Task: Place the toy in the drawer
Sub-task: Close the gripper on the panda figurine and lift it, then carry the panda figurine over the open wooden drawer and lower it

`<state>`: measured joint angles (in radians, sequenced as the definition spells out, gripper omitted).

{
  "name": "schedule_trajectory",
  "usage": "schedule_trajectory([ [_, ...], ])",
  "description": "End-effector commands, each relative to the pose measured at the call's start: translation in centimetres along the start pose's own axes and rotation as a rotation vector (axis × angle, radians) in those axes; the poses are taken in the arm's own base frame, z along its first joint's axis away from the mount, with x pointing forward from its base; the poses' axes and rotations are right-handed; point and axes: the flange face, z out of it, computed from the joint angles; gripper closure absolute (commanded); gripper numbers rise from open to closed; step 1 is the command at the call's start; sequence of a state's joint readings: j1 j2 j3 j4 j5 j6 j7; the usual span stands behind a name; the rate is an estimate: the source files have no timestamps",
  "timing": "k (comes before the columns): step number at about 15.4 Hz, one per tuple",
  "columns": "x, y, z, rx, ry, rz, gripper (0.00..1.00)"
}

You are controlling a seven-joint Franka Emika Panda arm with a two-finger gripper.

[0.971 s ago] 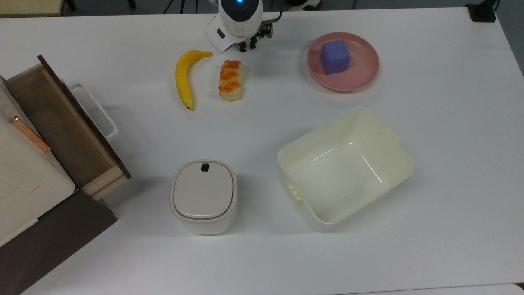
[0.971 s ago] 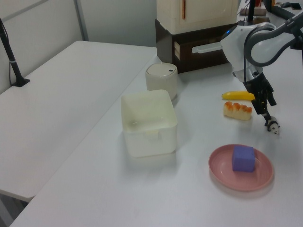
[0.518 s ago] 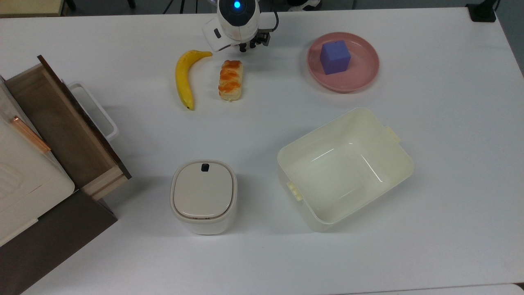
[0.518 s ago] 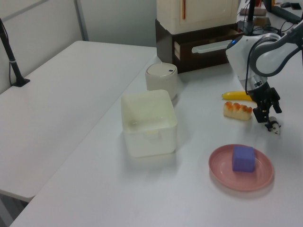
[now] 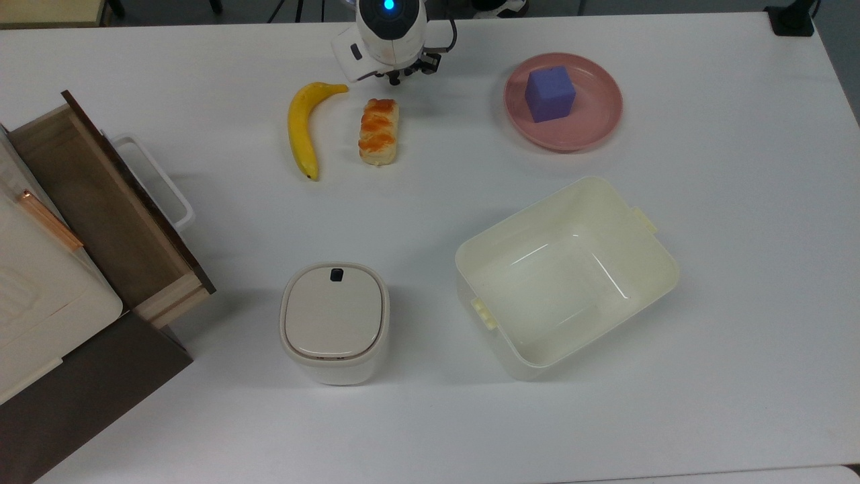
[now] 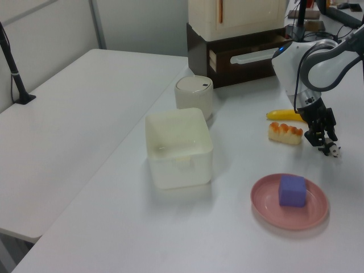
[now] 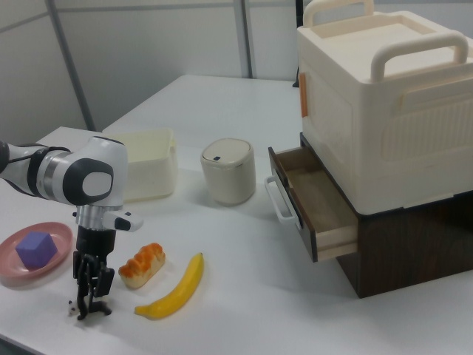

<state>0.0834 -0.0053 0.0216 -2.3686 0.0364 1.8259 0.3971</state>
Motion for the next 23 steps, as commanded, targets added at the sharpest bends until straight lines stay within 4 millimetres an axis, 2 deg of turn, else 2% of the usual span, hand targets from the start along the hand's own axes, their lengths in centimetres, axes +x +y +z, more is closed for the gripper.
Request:
schedule_trajectory([
  [1,-0.5,-0.3,-0.6,0.03,0.022,0.009,0.85],
  [3,-0.4,-0.4,-1.9,0.038,0.037,0.003,0.85],
  [7,-0.3,-0.6,-5.9,0.052,0.07,-0.024,0.85],
  [9,-0.6,-0.7,-8.7,0.052,0.077,-0.075,0.84],
  [12,-0.8,-0.7,-14.2,0.057,0.159,-0.154,0.84],
  [15,-0.2,1.4,-19.6,0.049,0.279,-0.216,0.84],
  [20,2.6,8.0,-27.7,0.031,0.465,-0.326,0.83],
  [23,4.2,11.3,-30.6,-0.049,0.6,-0.425,0.82],
])
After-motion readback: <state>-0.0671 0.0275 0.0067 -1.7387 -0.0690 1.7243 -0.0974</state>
